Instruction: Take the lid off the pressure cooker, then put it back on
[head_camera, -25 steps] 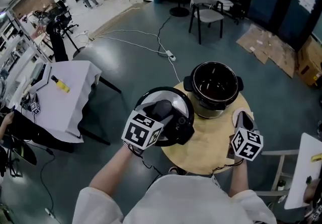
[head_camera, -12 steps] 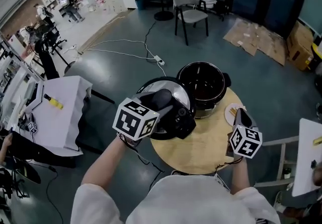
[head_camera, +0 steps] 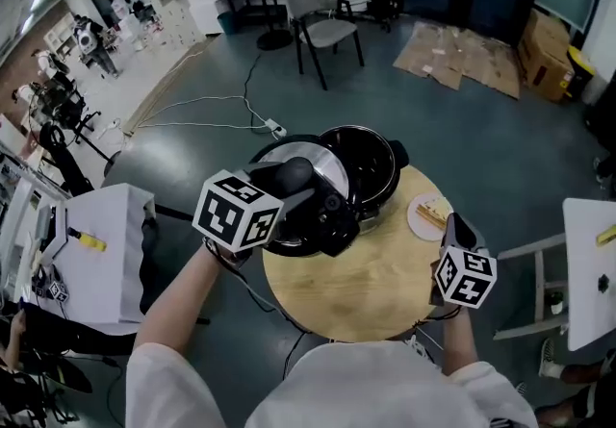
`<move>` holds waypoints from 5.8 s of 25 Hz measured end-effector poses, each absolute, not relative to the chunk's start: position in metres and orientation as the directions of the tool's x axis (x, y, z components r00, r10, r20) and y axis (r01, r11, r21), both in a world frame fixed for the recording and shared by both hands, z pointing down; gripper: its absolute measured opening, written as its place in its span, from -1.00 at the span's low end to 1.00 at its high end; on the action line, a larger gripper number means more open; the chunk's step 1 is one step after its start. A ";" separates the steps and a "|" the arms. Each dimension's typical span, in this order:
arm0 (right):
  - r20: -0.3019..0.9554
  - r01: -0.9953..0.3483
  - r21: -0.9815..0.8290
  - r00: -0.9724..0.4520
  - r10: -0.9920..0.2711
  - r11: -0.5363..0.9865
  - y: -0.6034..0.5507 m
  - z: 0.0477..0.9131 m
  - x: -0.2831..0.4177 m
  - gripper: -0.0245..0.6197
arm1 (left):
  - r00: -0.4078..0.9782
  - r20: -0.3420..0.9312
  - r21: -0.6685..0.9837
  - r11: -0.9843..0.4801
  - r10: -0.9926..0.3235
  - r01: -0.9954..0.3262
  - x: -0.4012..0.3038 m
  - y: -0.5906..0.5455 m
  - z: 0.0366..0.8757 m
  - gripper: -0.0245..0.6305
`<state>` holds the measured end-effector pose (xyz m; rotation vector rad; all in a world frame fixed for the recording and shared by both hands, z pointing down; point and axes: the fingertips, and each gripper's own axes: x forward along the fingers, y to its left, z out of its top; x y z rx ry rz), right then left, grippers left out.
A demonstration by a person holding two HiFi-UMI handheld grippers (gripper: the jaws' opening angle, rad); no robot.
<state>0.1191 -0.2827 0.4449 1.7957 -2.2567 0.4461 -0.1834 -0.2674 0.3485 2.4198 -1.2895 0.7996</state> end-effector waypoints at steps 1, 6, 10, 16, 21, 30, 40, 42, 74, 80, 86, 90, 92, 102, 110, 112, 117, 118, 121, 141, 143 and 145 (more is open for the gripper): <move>0.361 -0.976 -0.100 -0.218 -0.907 0.195 -0.284 0.447 0.124 -0.92 | 0.453 0.595 -0.015 -0.572 -0.664 -0.820 -0.180 -0.275 0.347 -0.10; 0.384 -0.983 -0.111 -0.178 -0.906 0.146 -0.291 0.462 0.143 -0.92 | 0.470 0.613 -0.064 -0.633 -0.635 -0.771 -0.167 -0.311 0.349 -0.10; 0.404 -0.985 -0.118 -0.167 -0.899 0.130 -0.298 0.471 0.150 -0.92 | 0.481 0.627 -0.116 -0.684 -0.613 -0.720 -0.154 -0.334 0.358 -0.10; 0.427 -0.984 -0.138 -0.165 -0.889 0.116 -0.310 0.490 0.145 -0.92 | 0.519 0.641 -0.103 -0.733 -0.566 -0.672 -0.142 -0.360 0.374 -0.10; 0.449 -0.980 -0.160 -0.176 -0.876 0.115 -0.323 0.508 0.139 -0.92 | 0.614 0.633 -0.079 -0.828 -0.471 -0.555 -0.124 -0.372 0.384 -0.10; 0.472 -0.977 -0.186 -0.183 -0.863 0.105 -0.336 0.524 0.134 -0.92 | 0.659 0.652 -0.073 -0.896 -0.375 -0.438 -0.102 -0.382 0.393 -0.10; 0.499 -0.978 -0.199 -0.156 -0.853 0.062 -0.339 0.539 0.145 -0.92 | 0.690 0.654 -0.053 -0.929 -0.310 -0.367 -0.092 -0.387 0.410 -0.10; 0.502 -0.978 -0.200 -0.151 -0.851 0.056 -0.340 0.540 0.146 -0.92 | 0.698 0.649 -0.049 -0.933 -0.302 -0.358 -0.092 -0.388 0.411 -0.10; 0.536 -0.981 -0.190 -0.132 -0.834 0.033 -0.341 0.546 0.145 -0.92 | 0.742 0.634 0.025 -0.953 -0.218 -0.301 -0.089 -0.397 0.430 -0.09; 0.541 -0.981 -0.187 -0.151 -0.827 0.057 -0.341 0.547 0.136 -0.92 | 0.744 0.625 0.022 -0.948 -0.235 -0.318 -0.088 -0.398 0.430 -0.08; 0.539 -0.984 -0.158 -0.158 -0.827 0.085 -0.338 0.538 0.134 -0.92 | 0.747 0.623 0.062 -0.938 -0.230 -0.340 -0.090 -0.398 0.432 -0.05; 0.532 -0.985 -0.152 -0.155 -0.832 0.087 -0.336 0.533 0.137 -0.92 | 0.744 0.630 0.067 -0.939 -0.222 -0.337 -0.088 -0.395 0.433 0.06; 0.531 -0.984 -0.151 -0.158 -0.833 0.090 -0.333 0.531 0.136 -0.92 | 0.738 0.634 0.054 -0.938 -0.232 -0.342 -0.087 -0.396 0.432 0.11; 0.513 -0.984 -0.142 -0.165 -0.842 0.107 -0.316 0.517 0.145 -0.92 | 0.706 0.572 -0.022 -0.868 -0.418 -0.496 -0.111 -0.411 0.410 0.41; 0.459 -0.980 -0.114 -0.197 -0.866 0.162 -0.316 0.488 0.138 -0.92 | 0.693 0.454 -0.016 -0.783 -0.560 -0.622 -0.145 -0.381 0.371 0.35; 0.439 -0.977 -0.111 -0.214 -0.873 0.184 -0.318 0.478 0.133 -0.92 | 0.688 0.415 -0.006 -0.758 -0.595 -0.652 -0.153 -0.366 0.362 0.35; 0.406 -0.966 -0.085 -0.257 -0.877 0.244 -0.310 0.456 0.116 -0.92 | 0.647 0.296 0.027 -0.671 -0.703 -0.741 -0.179 -0.319 0.336 0.36; 0.400 -0.963 -0.075 -0.266 -0.877 0.257 -0.309 0.452 0.112 -0.92 | 0.629 0.263 0.034 -0.644 -0.732 -0.764 -0.184 -0.311 0.332 0.36; 0.373 -0.953 -0.045 -0.294 -0.880 0.299 -0.306 0.438 0.097 -0.92 | 0.551 0.179 0.041 -0.554 -0.815 -0.832 -0.201 -0.287 0.326 0.32; 0.253 -0.911 0.038 -0.390 -0.885 0.411 -0.281 0.372 0.047 -0.92 | 0.061 0.101 0.209 -0.039 -0.993 -0.977 -0.239 -0.206 0.377 -0.90; 0.251 -0.916 0.028 -0.382 -0.890 0.401 -0.278 0.374 0.050 -0.92 | 0.036 0.100 0.215 -0.014 -0.994 -0.977 -0.239 -0.203 0.377 -0.94; 0.245 -0.920 0.015 -0.377 -0.893 0.392 -0.274 0.376 0.052 -0.92 | 0.026 0.115 0.218 -0.001 -0.993 -0.976 -0.237 -0.203 0.381 -0.94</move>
